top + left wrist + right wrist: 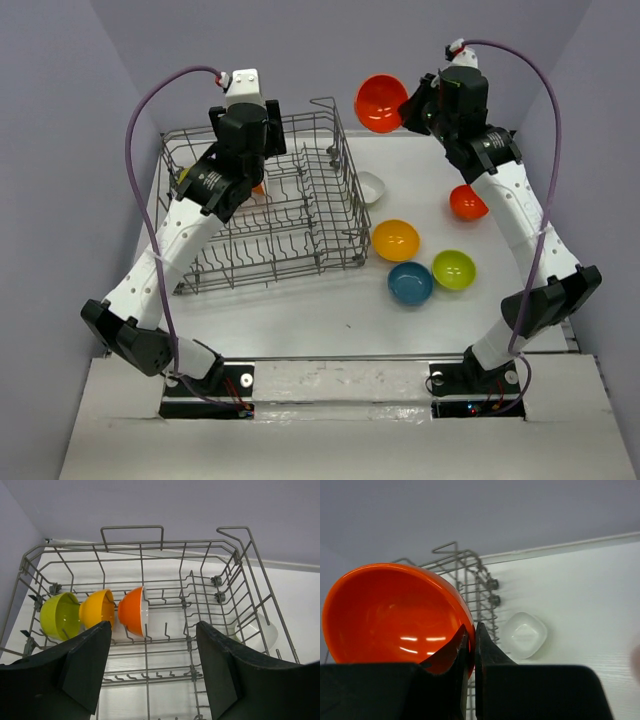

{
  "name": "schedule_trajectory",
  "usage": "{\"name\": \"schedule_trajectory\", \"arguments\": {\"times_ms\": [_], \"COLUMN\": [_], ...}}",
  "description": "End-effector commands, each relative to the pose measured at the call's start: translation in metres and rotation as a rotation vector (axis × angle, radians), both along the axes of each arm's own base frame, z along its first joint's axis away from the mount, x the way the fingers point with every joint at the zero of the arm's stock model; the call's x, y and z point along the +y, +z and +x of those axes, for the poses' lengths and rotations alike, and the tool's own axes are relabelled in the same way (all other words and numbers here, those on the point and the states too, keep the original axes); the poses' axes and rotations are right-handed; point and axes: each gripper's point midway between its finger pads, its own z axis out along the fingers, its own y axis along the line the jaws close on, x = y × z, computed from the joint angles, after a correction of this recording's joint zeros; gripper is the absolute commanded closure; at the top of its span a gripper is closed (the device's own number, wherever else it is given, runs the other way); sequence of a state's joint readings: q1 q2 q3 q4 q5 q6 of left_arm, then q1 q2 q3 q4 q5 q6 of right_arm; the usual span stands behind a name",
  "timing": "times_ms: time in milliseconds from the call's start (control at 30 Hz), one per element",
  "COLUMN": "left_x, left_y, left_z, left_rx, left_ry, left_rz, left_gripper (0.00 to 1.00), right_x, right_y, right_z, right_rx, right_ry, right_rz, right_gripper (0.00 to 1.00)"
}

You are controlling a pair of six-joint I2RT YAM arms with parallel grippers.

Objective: Load the bowls into the dish rack
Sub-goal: Pass from the right arm to the left

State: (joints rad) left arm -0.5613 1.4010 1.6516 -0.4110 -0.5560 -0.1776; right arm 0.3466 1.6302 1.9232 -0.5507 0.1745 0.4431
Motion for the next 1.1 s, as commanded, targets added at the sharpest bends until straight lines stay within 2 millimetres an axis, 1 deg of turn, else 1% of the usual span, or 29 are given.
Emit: {"name": "schedule_trajectory", "arguments": {"times_ms": [0, 33, 100, 133, 167, 233, 267, 300, 333, 367, 400, 433, 467, 600, 667, 700, 767, 833, 1067], "left_x": [-0.009, -0.011, -0.011, -0.012, -0.013, -0.013, -0.013, -0.012, -0.013, -0.013, -0.014, -0.015, -0.015, -0.019, -0.018, -0.018, -0.020, -0.023, -0.029], "left_y": [0.019, 0.019, 0.020, 0.021, 0.022, 0.023, 0.025, 0.027, 0.027, 0.027, 0.027, 0.026, 0.023, 0.013, 0.007, 0.007, 0.005, 0.003, 0.005], "left_z": [0.003, 0.002, 0.002, 0.002, 0.000, -0.003, -0.005, -0.007, -0.008, -0.009, -0.011, -0.011, -0.011, -0.008, -0.006, -0.005, -0.004, -0.002, 0.001], "left_rx": [-0.030, -0.033, -0.035, -0.036, -0.040, -0.043, -0.049, -0.053, -0.055, -0.054, -0.053, -0.049, -0.044, -0.026, -0.014, -0.019, -0.017, -0.014, -0.020], "left_ry": [-0.020, -0.028, -0.032, -0.030, -0.036, -0.041, -0.046, -0.048, -0.052, -0.056, -0.062, -0.065, -0.065, -0.066, -0.057, -0.051, -0.062, -0.069, -0.085], "left_rz": [-0.043, -0.052, -0.060, -0.067, -0.071, -0.079, -0.089, -0.092, -0.095, -0.098, -0.099, -0.097, -0.093, -0.082, -0.071, -0.074, -0.077, -0.081, -0.092], "left_gripper": [0.22, 0.22, 0.22, 0.22, 0.22, 0.22, 0.23, 0.22, 0.22, 0.22, 0.22, 0.22, 0.22, 0.22, 0.22, 0.22, 0.22, 0.22, 0.22], "right_x": [0.032, 0.050, 0.068, 0.084, 0.093, 0.106, 0.116, 0.118, 0.124, 0.127, 0.133, 0.135, 0.143, 0.154, 0.154, 0.158, 0.158, 0.162, 0.164], "right_y": [0.011, 0.009, 0.009, 0.009, 0.009, 0.007, 0.013, 0.004, 0.003, -0.001, 0.000, -0.006, -0.007, -0.013, -0.010, -0.010, -0.006, -0.007, -0.012], "right_z": [-0.008, -0.011, -0.015, -0.020, -0.018, -0.018, -0.022, -0.015, -0.016, -0.013, -0.015, -0.011, -0.014, -0.013, -0.012, -0.014, -0.015, -0.016, -0.012], "right_rx": [-0.035, -0.033, -0.035, -0.041, -0.040, -0.040, -0.051, -0.038, -0.037, -0.031, -0.035, -0.026, -0.025, -0.019, -0.025, -0.026, -0.032, -0.030, -0.023], "right_ry": [0.054, 0.085, 0.116, 0.135, 0.145, 0.152, 0.168, 0.156, 0.169, 0.170, 0.183, 0.180, 0.194, 0.204, 0.200, 0.208, 0.210, 0.215, 0.216], "right_rz": [-0.013, -0.011, -0.017, -0.027, -0.033, -0.051, -0.050, -0.067, -0.068, -0.070, -0.070, -0.074, -0.075, -0.085, -0.084, -0.084, -0.085, -0.093, -0.103], "right_gripper": [0.99, 0.99, 0.99, 0.99, 0.99, 0.99, 0.99, 0.99, 0.99, 0.99, 0.99, 0.99, 0.99, 0.99, 0.99, 0.99, 0.99, 0.99, 0.99]}}
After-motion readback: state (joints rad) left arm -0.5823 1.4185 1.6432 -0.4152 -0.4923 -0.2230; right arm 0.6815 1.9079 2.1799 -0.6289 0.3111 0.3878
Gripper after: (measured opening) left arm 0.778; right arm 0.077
